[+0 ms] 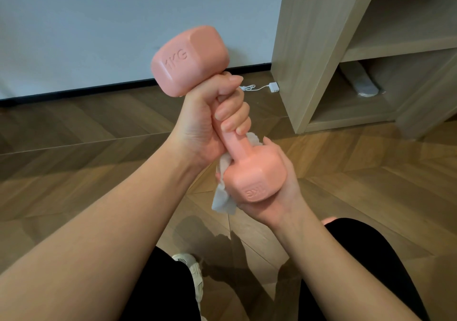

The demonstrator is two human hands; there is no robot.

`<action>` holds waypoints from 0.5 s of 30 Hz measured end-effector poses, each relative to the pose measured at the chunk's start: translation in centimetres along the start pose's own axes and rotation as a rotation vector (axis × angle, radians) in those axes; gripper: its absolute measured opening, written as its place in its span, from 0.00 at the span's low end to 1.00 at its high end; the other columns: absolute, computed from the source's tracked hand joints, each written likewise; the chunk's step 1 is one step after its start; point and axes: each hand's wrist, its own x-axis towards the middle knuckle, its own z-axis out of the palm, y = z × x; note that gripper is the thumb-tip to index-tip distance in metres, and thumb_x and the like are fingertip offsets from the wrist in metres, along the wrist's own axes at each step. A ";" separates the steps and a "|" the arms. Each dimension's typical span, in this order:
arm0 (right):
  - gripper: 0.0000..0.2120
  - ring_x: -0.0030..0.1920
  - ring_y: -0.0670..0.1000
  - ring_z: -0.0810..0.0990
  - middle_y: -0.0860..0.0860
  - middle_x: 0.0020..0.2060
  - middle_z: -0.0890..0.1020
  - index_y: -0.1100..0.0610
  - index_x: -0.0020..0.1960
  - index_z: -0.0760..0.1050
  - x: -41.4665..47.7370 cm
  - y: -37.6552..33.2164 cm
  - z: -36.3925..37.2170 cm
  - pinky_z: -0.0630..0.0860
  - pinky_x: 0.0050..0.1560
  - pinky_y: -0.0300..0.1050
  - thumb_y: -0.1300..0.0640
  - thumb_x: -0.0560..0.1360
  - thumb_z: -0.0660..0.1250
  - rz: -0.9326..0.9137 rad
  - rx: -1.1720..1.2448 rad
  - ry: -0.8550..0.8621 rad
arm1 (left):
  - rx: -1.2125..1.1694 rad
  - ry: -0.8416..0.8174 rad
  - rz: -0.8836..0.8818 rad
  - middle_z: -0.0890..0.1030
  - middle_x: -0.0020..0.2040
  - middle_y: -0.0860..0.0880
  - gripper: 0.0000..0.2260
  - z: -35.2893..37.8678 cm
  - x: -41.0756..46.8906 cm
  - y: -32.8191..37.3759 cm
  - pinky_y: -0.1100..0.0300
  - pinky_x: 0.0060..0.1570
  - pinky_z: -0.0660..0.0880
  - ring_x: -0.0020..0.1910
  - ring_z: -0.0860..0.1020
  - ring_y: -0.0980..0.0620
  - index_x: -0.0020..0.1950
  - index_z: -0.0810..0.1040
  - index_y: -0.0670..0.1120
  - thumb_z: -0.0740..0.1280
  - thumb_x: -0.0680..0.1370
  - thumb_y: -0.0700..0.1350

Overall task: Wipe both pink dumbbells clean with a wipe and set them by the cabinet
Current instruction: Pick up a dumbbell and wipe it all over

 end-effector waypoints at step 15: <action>0.18 0.41 0.55 0.77 0.58 0.37 0.78 0.64 0.36 0.74 -1.0 -0.8 -0.1 0.71 0.45 0.44 0.58 0.78 0.53 -1.038 -0.870 0.095 | -0.055 0.186 -0.064 0.59 0.18 0.54 0.23 0.4 0.1 -0.1 0.63 0.21 0.63 0.17 0.58 0.55 0.21 0.62 0.50 0.59 0.76 0.39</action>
